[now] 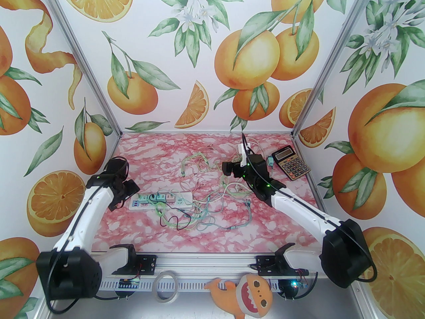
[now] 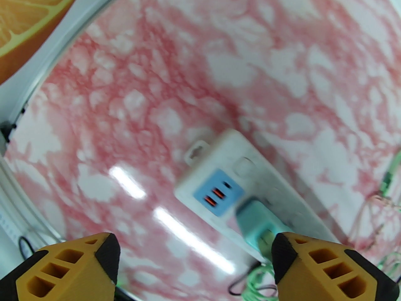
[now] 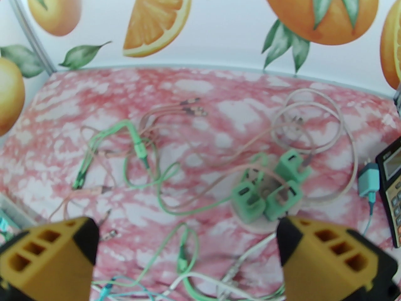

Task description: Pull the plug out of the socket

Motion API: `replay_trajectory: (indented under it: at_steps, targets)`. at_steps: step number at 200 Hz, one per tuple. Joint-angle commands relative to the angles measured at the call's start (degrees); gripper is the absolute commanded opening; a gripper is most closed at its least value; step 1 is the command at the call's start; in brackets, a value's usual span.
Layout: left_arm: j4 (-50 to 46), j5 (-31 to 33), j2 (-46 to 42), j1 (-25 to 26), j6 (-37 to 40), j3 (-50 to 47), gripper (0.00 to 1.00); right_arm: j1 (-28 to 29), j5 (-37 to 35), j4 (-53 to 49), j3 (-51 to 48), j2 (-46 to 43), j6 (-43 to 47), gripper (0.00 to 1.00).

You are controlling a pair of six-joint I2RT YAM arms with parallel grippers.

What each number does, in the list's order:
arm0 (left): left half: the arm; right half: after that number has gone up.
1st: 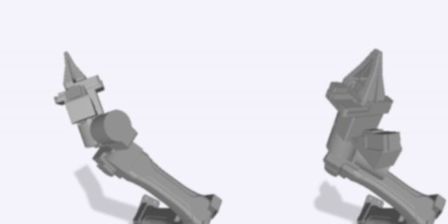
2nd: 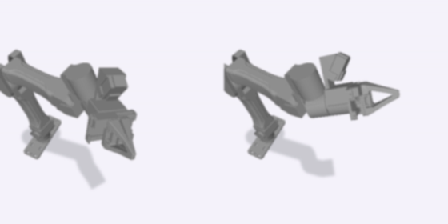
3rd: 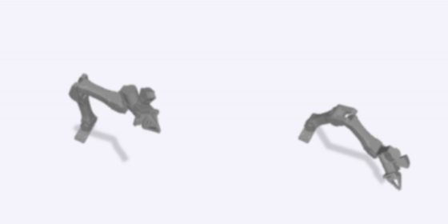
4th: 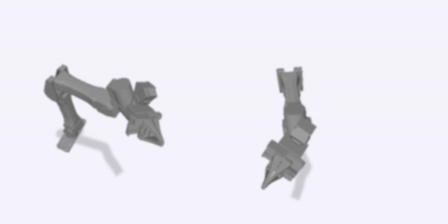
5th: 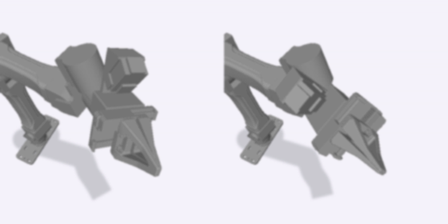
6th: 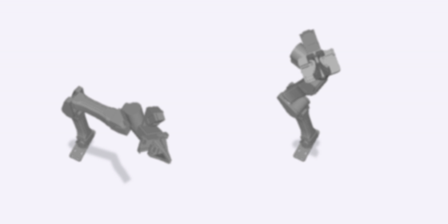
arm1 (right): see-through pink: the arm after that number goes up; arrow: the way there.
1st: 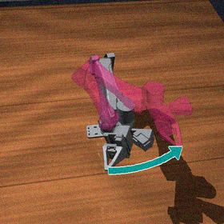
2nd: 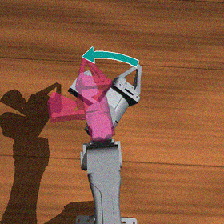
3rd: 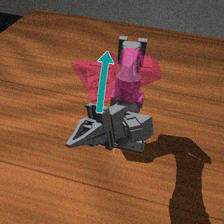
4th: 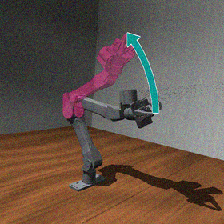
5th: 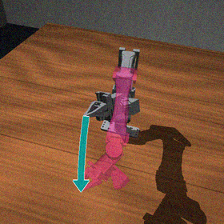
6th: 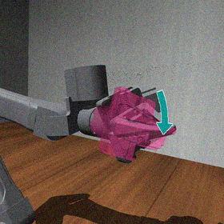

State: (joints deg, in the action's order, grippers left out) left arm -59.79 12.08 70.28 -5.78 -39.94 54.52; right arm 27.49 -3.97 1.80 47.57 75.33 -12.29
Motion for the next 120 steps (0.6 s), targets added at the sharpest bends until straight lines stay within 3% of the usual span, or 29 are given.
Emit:
replay_trajectory:
  at_steps: [1, 24, 40, 57, 88, 120]
  targets:
    - [3.0, -0.2, 2.5, -2.6, 1.1, -2.0, 0.72, 1.5, 1.1, -0.8, 0.7, 0.3, 2.3, 1.0]
    - [6.4, -0.5, 5.9, -6.4, 0.8, -4.5, 0.67, 1.7, 1.3, -0.7, 0.4, 0.0, 2.4, 1.0]
    - [7.6, -0.7, 8.3, -9.3, 0.9, -5.4, 0.57, 1.9, 1.6, -0.2, 0.2, -0.1, 2.0, 1.0]
    - [8.3, -0.7, 10.5, -11.4, 1.0, -6.6, 0.57, 2.2, 2.5, 0.1, 0.2, 0.0, 1.7, 1.0]
    - [8.9, -2.1, 12.7, -11.9, 0.2, -9.1, 0.55, 2.6, 2.7, 0.8, 0.1, 0.5, 1.4, 1.0]
    - [11.3, -8.7, 13.1, -10.9, -1.9, -11.8, 0.5, 2.7, 2.9, 1.3, 0.2, 1.1, 1.5, 1.0]
